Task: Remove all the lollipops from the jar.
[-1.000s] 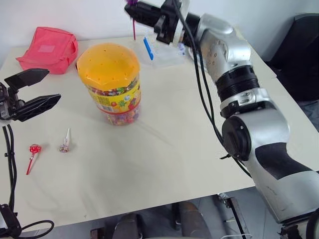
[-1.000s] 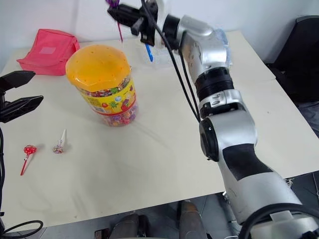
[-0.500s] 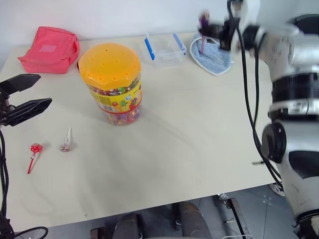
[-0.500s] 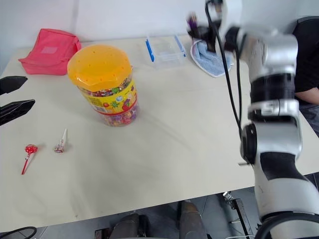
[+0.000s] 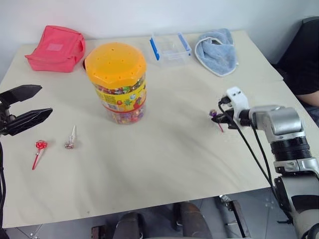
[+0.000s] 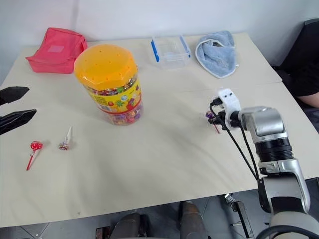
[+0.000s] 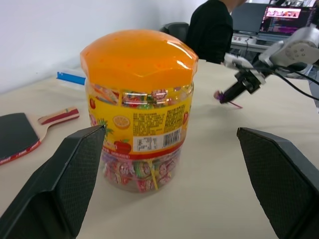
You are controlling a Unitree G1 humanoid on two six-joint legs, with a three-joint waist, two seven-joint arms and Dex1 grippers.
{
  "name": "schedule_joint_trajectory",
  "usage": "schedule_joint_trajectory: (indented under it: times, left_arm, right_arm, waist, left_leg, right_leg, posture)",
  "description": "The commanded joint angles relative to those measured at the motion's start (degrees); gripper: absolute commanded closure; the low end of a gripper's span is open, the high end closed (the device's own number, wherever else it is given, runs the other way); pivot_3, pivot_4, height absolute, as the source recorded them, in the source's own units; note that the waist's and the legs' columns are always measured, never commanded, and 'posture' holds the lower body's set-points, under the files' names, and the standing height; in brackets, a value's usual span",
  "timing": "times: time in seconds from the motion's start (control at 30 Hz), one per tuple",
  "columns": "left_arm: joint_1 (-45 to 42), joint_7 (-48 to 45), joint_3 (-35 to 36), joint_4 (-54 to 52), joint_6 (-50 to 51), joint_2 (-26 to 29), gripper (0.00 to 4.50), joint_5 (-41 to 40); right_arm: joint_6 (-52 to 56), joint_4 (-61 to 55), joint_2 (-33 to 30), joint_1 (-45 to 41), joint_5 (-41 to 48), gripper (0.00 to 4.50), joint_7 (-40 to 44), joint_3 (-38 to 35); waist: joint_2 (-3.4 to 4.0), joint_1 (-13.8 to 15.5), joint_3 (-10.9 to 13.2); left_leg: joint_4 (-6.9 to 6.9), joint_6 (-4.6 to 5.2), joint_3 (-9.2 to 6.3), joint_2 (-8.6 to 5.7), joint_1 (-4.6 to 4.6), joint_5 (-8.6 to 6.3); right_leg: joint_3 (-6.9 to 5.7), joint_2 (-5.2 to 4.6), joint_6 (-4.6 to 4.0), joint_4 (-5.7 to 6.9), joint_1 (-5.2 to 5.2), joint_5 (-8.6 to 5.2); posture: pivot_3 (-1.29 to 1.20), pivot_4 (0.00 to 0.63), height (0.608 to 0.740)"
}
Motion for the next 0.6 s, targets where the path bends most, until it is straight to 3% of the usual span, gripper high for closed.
schedule_joint_trajectory:
  times: [0.03,0.43,0.6]
  left_arm:
    - [1.16,0.49,3.26,-2.36,0.09,0.15,0.0,-1.82]
    - [2.73,1.39,4.53,-3.72,0.32,0.15,0.0,-2.51]
    - [4.28,2.05,5.3,-4.55,1.06,0.0,0.0,-3.02]
  right_arm:
    - [0.67,-1.75,-1.61,0.96,-0.37,3.95,0.4,0.23]
    - [2.62,-11.03,0.49,3.42,3.02,0.03,-3.9,-6.62]
    - [1.08,-18.94,0.2,7.05,4.26,0.03,-5.52,-9.83]
  waist:
    - [-0.01,0.38,-0.01]
    - [-0.01,1.2,-0.01]
    - [-0.01,1.23,-0.01]
  left_leg:
    - [0.02,0.0,0.01,0.01,0.0,0.0]
    - [0.03,0.0,0.01,0.01,0.0,0.0]
    - [0.02,0.0,0.01,0.01,0.0,0.0]
  right_leg:
    - [0.0,0.0,0.0,0.0,0.0,0.0]
    - [0.0,0.0,0.0,0.0,0.0,0.0]
    - [0.0,0.0,-0.01,0.0,0.0,0.0]
  posture:
    - [0.0,0.15,0.74]
    - [0.0,0.15,0.74]
    - [0.0,0.15,0.74]
